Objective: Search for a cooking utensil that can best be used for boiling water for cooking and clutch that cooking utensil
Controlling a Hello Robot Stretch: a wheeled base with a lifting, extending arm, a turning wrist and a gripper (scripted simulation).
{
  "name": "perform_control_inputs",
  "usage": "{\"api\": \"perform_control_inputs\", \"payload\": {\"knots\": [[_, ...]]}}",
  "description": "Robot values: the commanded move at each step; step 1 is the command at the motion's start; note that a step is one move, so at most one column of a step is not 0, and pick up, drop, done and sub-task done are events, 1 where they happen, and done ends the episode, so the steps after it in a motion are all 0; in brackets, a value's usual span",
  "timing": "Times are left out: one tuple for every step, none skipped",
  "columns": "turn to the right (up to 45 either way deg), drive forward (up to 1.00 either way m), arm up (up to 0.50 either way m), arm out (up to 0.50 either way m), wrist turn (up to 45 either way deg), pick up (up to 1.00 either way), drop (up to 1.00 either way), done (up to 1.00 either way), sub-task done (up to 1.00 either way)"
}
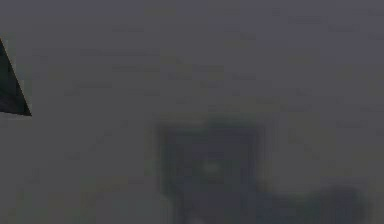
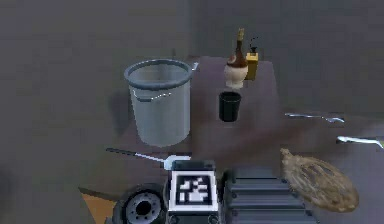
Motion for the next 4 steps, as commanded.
{"api": "perform_control_inputs", "payload": {"knots": [[0.0, 0.00, 0.00, 0.22, 0.0, 0.00, 0.00, 0.00, 0.00], [0.0, 0.00, 0.00, 0.00, 45.0, 0.00, 0.00, 0.00, 0.00], [0.0, 0.00, 0.00, 0.00, 45.0, 0.00, 0.00, 0.00, 0.00], [0.0, 0.00, 0.00, 0.00, 45.0, 0.00, 0.00, 0.00, 0.00]]}}
